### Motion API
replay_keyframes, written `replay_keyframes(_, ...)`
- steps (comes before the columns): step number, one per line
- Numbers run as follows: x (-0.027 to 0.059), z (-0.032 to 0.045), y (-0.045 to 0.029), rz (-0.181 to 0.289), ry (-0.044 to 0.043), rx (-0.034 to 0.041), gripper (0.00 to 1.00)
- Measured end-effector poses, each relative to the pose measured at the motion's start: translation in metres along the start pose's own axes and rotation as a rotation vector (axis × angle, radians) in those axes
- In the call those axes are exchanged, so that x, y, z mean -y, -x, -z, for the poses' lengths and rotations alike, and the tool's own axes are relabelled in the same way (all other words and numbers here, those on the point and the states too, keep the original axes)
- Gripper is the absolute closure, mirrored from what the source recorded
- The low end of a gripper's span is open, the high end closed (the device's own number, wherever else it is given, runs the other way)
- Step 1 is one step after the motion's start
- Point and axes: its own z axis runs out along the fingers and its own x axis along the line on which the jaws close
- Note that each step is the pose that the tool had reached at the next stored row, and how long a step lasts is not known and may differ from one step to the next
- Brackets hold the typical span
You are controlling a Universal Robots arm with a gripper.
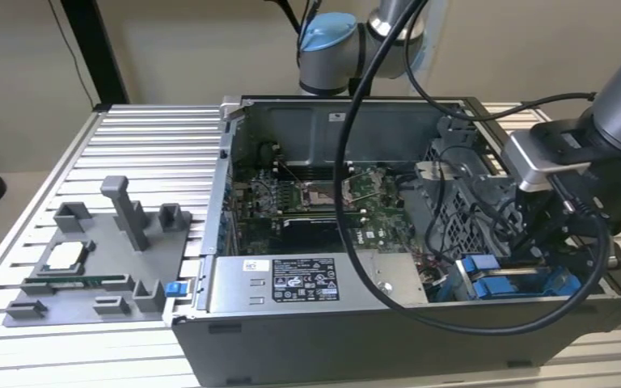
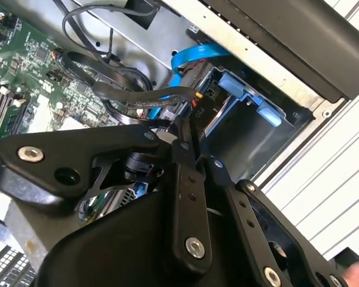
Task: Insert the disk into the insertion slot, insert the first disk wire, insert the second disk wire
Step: 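Insert the second disk wire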
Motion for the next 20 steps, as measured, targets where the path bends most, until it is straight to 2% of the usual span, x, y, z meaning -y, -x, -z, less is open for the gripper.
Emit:
replay_keyframes(5,-0.0003,-0.0038,-0.0006,-0.009,-0.0014,-0.0013,1.0)
replay_keyframes(6,-0.0003,-0.0044,-0.0007,-0.01,-0.0016,0.0,0.0)
replay_keyframes(9,-0.0002,-0.0023,-0.0003,-0.01,-0.0015,0.0,0.0)
replay_keyframes(20,0.0028,0.0466,0.0071,-0.01,-0.0016,-0.0003,0.0)
